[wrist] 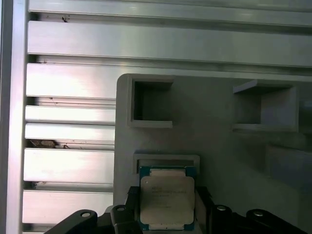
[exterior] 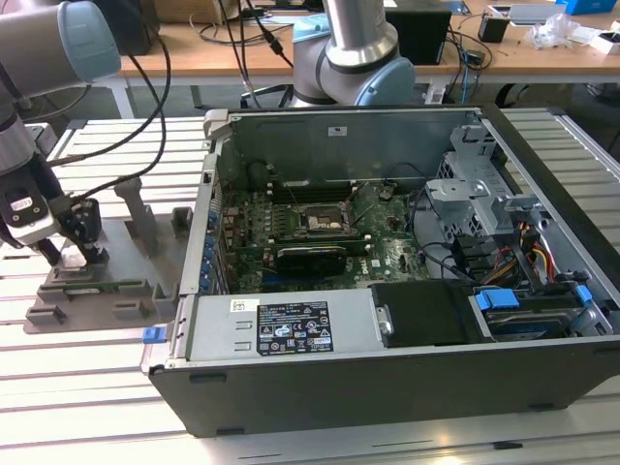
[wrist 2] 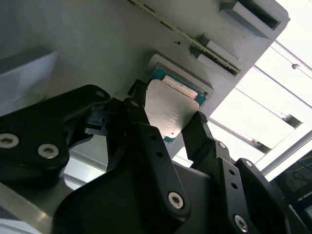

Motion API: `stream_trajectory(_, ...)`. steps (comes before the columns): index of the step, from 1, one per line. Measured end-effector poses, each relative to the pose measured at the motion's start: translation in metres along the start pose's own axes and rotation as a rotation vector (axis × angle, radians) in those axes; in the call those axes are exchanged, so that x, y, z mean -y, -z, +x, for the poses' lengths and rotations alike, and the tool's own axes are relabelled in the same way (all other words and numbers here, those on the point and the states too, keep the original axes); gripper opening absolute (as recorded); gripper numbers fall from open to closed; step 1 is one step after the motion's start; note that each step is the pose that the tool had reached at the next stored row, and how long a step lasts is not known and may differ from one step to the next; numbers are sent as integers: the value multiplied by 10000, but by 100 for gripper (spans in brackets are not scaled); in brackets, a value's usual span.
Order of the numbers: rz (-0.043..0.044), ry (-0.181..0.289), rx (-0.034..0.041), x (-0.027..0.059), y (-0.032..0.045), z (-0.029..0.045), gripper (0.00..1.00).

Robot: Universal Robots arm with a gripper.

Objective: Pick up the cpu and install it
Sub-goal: 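Pick up the cpu and move it towards the insertion slot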

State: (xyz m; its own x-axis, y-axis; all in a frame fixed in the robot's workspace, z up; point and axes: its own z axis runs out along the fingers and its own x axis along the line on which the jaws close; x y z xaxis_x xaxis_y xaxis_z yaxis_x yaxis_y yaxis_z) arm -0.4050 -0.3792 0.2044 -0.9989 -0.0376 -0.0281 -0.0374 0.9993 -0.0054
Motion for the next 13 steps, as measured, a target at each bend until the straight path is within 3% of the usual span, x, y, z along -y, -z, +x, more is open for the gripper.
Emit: stream_trajectory(13,7,2,-1,-85,357,-13,54)
